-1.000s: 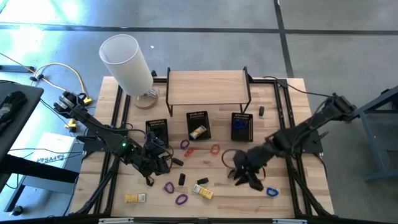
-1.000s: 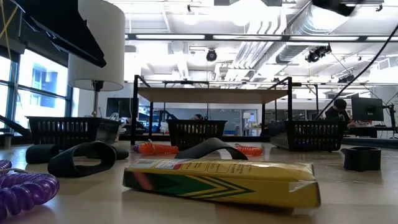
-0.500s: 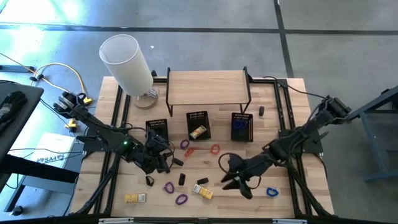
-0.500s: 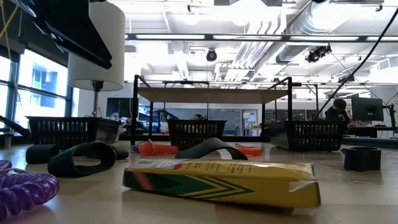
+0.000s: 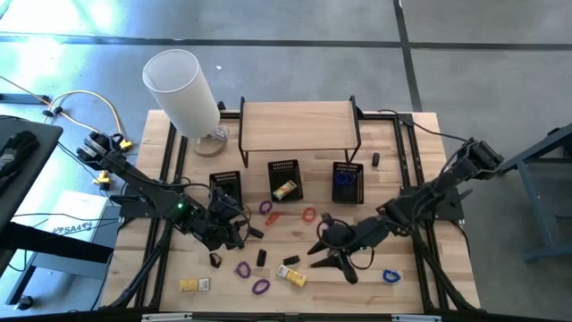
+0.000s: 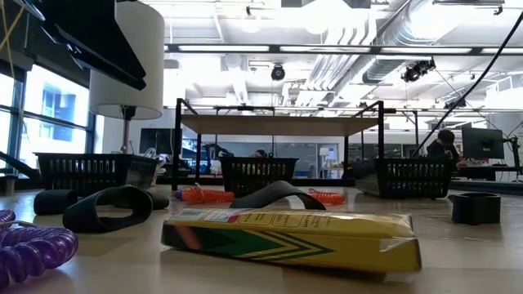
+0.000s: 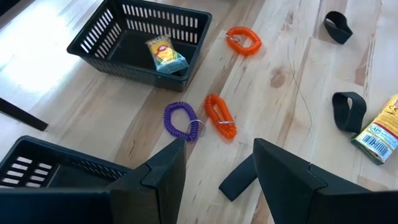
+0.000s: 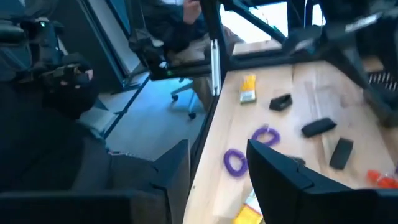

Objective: Pick & Place Office Desk Supplies
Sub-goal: Put the black rubber band into the left black bin

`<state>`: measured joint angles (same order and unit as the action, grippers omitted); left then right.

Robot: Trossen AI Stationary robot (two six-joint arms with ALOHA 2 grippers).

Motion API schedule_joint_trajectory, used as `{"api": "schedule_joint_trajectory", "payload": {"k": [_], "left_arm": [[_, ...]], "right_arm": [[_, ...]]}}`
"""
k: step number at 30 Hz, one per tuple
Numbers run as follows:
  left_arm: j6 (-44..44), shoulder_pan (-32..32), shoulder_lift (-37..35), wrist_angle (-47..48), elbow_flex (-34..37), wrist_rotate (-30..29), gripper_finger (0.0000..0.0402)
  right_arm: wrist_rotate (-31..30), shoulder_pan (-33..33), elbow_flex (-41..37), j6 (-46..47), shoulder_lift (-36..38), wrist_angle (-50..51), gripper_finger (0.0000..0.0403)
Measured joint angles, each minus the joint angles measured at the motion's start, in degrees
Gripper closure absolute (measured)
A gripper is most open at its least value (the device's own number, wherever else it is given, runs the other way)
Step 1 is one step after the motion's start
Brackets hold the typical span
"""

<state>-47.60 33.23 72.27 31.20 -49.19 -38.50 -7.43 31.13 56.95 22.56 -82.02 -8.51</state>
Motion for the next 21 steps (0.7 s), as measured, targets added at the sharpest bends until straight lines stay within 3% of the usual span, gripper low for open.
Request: {"api": "schedule_joint_trajectory", "payload": {"k": [8,16,21], "left_arm": [[0.0,0.0,0.0,0.0,0.0,0.0,0.0223],[0.0,0.0,0.0,0.1,0.0,0.0,0.0223],[0.0,0.0,0.0,0.1,0.0,0.0,0.0223]], "right_arm": [[-1.8,0.9,0.0,-5.7,0.0,-3.3,0.0217],[0.5,0.9,0.0,-7.4,0.0,-2.3,0.0121],[-0.7,1.4,0.0,-4.7,0.0,-2.1,0.0089]]}}
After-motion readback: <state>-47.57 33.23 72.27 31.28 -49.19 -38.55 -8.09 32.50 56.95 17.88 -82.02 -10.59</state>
